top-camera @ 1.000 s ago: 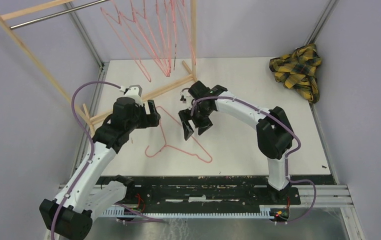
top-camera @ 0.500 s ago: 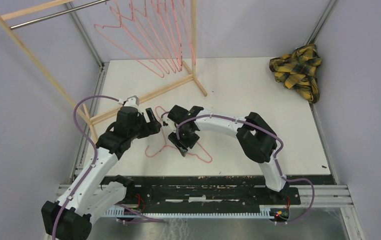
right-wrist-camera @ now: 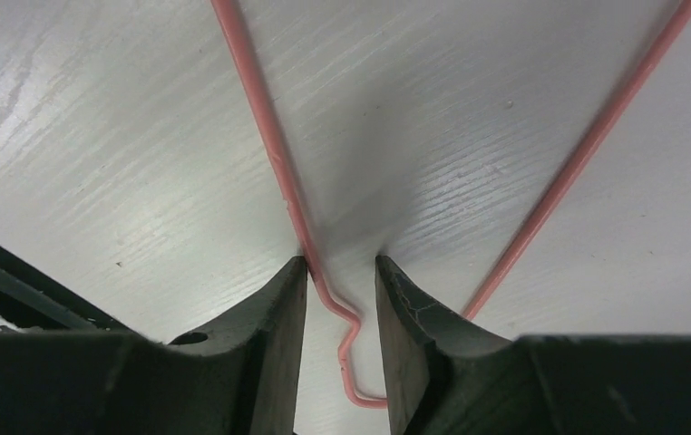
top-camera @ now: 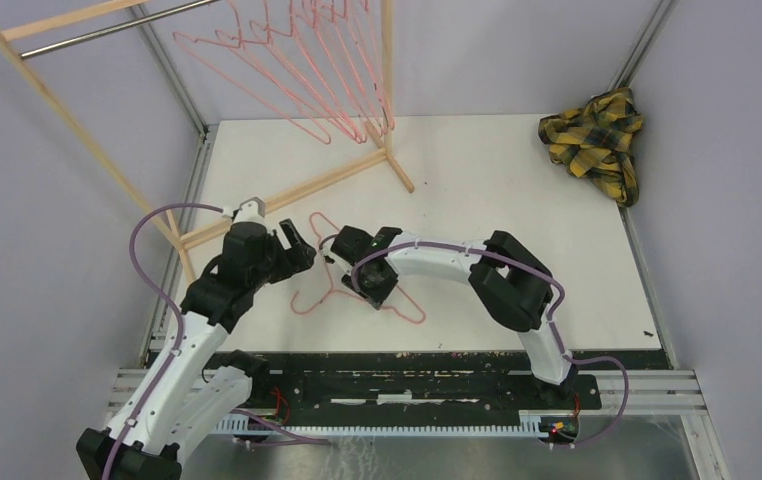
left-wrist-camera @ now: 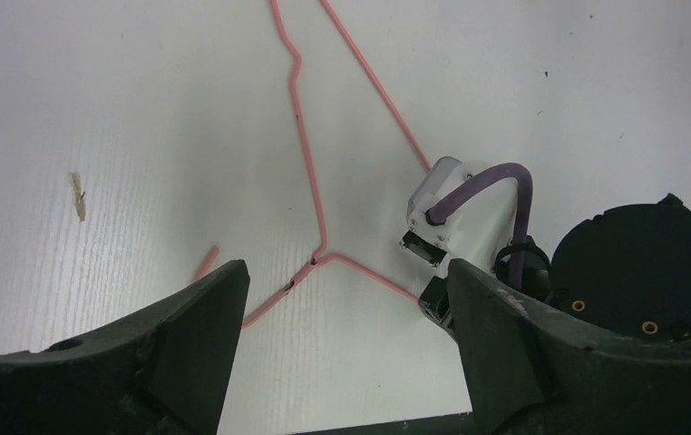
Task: Organize the hangers
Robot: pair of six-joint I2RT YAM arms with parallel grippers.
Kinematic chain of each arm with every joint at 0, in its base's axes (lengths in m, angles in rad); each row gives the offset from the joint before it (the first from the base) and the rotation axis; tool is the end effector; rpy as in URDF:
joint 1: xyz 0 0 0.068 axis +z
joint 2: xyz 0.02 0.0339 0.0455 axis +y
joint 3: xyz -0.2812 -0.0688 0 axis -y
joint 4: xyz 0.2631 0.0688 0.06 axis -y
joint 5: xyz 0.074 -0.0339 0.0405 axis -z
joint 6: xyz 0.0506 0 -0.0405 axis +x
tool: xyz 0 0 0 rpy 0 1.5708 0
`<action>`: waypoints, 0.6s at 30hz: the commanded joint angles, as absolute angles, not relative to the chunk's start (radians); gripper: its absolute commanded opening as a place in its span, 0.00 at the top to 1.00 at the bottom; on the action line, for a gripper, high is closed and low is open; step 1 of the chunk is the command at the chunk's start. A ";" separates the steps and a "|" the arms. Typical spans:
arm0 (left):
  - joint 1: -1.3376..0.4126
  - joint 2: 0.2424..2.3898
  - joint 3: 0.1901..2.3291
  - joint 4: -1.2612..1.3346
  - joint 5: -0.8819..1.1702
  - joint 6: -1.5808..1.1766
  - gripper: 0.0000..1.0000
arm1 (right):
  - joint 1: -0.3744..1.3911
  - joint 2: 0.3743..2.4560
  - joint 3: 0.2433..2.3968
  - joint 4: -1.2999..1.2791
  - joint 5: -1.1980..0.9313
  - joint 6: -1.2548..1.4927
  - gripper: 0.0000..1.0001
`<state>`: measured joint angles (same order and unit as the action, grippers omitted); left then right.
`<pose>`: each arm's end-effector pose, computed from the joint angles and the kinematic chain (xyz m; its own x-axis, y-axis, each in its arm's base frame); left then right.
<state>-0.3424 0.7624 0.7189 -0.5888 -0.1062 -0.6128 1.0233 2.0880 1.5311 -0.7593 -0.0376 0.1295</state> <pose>0.1736 -0.0562 0.2827 -0.6011 -0.3929 -0.6959 -0.1130 0.9038 -0.4127 0.2303 0.3813 0.1492 -0.6104 -0.7533 -0.2450 -0.7859 0.6145 0.0686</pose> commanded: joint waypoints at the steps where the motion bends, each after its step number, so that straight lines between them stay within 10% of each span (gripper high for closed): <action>1: -0.341 0.726 0.731 -0.618 -0.142 -0.667 0.14 | 1.075 2.171 1.488 -0.709 0.051 0.117 0.60; 9: -0.340 0.684 0.757 -0.665 -0.147 -0.666 0.14 | 1.090 2.197 1.468 -0.693 0.079 0.142 0.98; 18: -0.340 0.621 0.750 -0.621 -0.062 -0.657 0.16 | 0.860 2.107 1.628 -0.594 -0.393 0.435 0.99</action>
